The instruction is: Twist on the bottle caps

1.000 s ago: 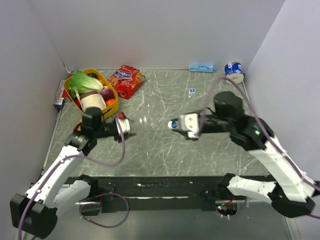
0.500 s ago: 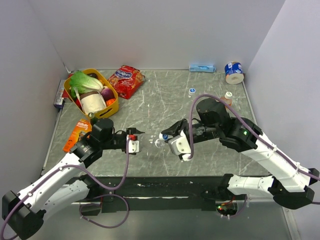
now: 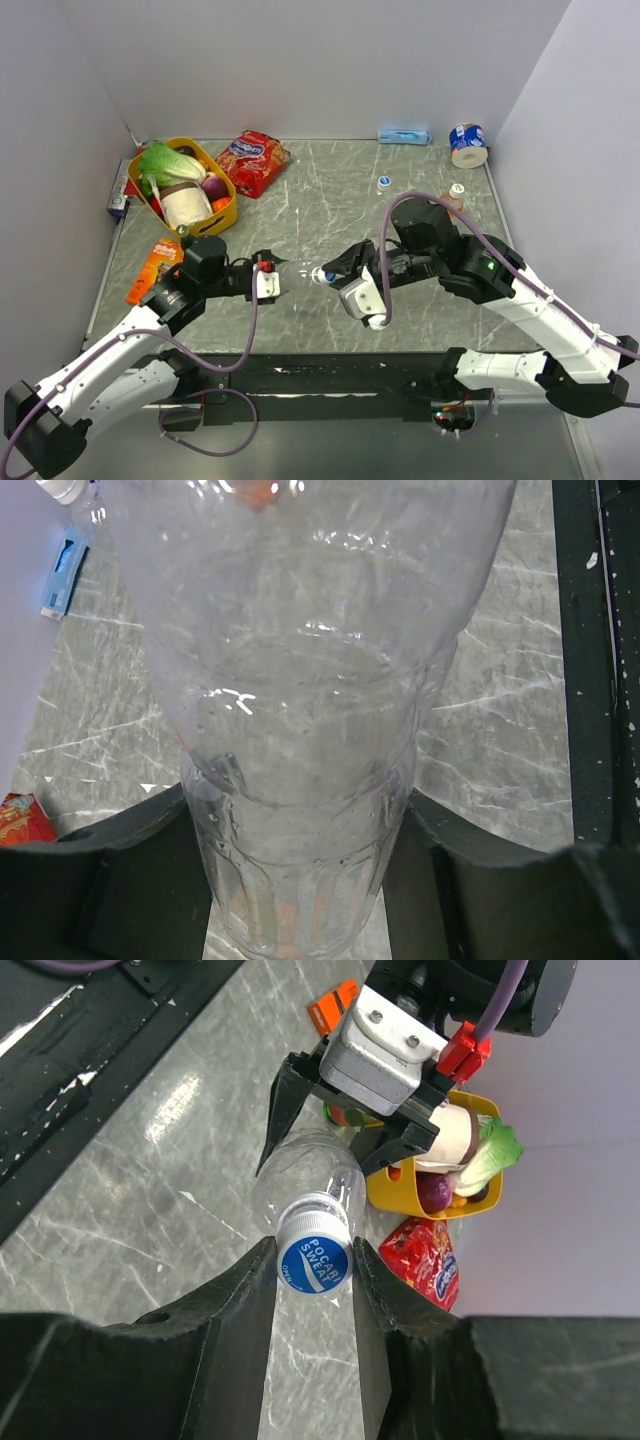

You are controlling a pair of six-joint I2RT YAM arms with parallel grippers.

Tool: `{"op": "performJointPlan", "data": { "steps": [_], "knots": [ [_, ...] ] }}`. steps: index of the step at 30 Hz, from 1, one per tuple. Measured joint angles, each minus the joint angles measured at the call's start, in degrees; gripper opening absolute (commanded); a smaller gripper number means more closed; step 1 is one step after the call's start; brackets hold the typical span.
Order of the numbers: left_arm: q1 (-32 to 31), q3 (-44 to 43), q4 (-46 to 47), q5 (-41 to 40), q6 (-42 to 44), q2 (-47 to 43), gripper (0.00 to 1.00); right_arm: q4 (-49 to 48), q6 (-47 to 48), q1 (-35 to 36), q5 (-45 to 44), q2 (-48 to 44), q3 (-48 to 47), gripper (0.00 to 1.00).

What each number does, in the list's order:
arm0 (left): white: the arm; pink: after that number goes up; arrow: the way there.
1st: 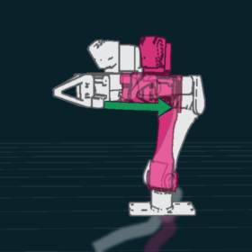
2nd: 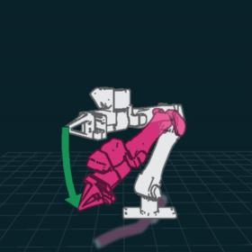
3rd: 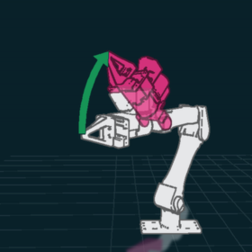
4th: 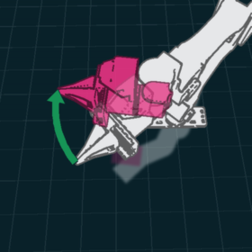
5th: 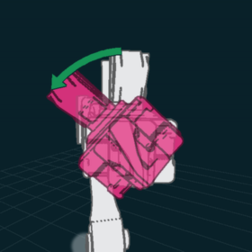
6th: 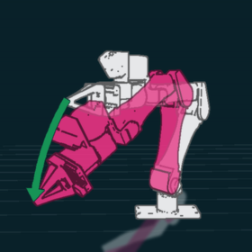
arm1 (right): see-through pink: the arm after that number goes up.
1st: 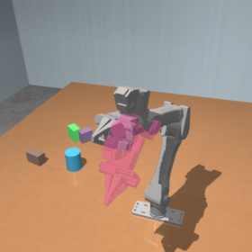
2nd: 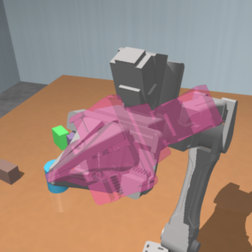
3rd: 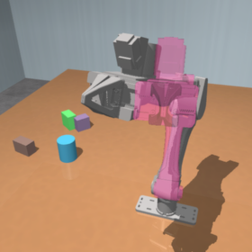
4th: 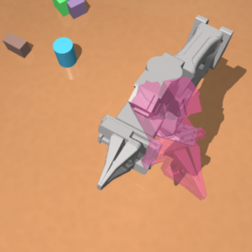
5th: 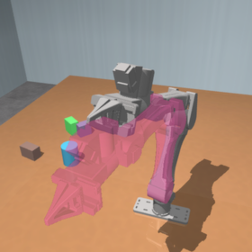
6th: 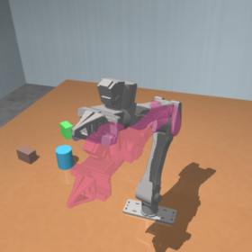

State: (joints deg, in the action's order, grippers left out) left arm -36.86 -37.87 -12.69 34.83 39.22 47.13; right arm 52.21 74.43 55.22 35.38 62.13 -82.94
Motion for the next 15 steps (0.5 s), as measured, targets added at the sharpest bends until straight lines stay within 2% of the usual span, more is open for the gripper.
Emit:
{"op": "performJointPlan", "data": {
  "steps": [8,15],
  "knots": [
    [-0.02,0.35,1.86,-0.31,-3.43,0.35,0.01,-0.39,-3.15,0.28,-2.25,2.25,-1.7,0.13],
    [0.02,5.99,10.29,-2.86,-9.2,-1.81,0.01,4.28,-13.51,-1.42,-2.78,10.14,-10.54,0.13]
  ]
}}
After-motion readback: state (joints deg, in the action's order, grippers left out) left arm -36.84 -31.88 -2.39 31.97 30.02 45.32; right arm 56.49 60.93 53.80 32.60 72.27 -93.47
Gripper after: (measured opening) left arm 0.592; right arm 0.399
